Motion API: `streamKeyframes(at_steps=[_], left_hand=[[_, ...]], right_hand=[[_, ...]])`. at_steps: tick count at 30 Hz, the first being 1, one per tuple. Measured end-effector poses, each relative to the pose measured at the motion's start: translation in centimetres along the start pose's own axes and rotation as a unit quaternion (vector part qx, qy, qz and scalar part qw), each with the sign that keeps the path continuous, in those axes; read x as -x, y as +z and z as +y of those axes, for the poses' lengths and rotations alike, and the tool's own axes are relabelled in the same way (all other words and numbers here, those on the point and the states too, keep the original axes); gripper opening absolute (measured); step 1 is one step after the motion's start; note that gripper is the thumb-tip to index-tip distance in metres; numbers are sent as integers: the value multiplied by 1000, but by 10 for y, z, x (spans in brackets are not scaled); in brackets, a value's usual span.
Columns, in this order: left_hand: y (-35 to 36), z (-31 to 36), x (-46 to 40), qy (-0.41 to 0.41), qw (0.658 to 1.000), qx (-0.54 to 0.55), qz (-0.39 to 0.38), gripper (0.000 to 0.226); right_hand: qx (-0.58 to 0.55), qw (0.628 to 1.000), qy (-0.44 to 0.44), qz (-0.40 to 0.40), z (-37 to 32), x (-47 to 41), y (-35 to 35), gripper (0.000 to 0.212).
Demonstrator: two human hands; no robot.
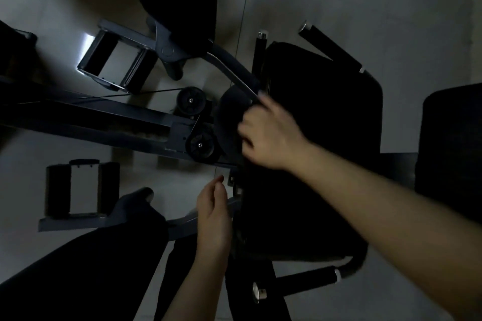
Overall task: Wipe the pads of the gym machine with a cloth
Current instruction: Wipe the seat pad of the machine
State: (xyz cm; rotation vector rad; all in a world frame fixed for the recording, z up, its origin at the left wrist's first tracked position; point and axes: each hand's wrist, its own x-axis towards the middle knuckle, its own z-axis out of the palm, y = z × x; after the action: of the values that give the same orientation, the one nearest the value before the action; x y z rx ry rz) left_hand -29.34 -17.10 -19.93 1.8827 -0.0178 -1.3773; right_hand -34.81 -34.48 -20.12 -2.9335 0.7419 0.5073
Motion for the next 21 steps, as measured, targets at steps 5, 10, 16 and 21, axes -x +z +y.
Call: streamKeyframes(at_steps=[5, 10, 16, 21], left_hand=[[47, 15, -13, -65, 996, -62, -17, 47], [66, 9, -17, -52, 967, -204, 144, 58], [71, 8, -20, -15, 948, -233, 217, 45], [75, 8, -19, -7, 934, -261, 244, 49]], right_hand=[[56, 987, 152, 9, 93, -70, -35, 40], [-132, 943, 204, 228, 62, -20, 19, 38], [-235, 929, 242, 151, -54, 165, 73, 37], [-235, 911, 294, 169, -29, 150, 76, 43]])
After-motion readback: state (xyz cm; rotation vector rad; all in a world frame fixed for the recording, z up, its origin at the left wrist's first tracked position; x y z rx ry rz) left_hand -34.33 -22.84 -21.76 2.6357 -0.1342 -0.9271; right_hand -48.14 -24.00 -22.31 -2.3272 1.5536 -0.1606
